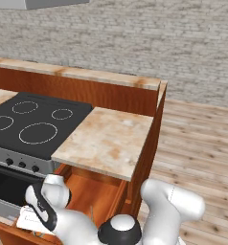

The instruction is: Take a straw from the drawer in front and place it inside the glass cup on the dining counter.

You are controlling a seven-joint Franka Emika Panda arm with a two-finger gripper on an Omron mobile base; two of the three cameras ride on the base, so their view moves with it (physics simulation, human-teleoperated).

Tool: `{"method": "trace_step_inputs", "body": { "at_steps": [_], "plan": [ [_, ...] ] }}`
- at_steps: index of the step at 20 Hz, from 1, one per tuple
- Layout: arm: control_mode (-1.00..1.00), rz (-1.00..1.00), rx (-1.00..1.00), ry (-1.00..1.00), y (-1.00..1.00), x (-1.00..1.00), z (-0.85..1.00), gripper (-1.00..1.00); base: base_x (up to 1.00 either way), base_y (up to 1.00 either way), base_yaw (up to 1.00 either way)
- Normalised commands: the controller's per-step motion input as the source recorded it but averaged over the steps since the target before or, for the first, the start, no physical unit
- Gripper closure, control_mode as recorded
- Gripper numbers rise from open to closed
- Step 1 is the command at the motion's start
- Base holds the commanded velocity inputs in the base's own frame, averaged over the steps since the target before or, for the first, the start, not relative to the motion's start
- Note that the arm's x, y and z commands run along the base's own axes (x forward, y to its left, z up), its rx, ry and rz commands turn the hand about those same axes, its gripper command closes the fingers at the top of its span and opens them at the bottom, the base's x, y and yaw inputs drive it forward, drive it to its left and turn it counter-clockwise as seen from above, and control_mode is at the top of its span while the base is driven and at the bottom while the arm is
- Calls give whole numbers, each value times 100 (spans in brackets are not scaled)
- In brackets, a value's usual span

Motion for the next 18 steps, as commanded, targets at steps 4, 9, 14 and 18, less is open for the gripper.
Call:
{"method": "trace_step_inputs", "body": {
  "at_steps": [4, 9, 14, 18],
  "plan": [
    [-100, 0, 0, 19, -35, 0, 43, 100, 0, 0, 0],
    [-100, 5, 0, 12, -38, 0, 11, 100, 0, 0, 0],
    [-100, 25, 0, -1, -24, -6, 3, 100, 0, 0, 0],
    [-100, 27, -3, 0, -22, 0, 24, 100, 0, 0, 0]
  ]
}}
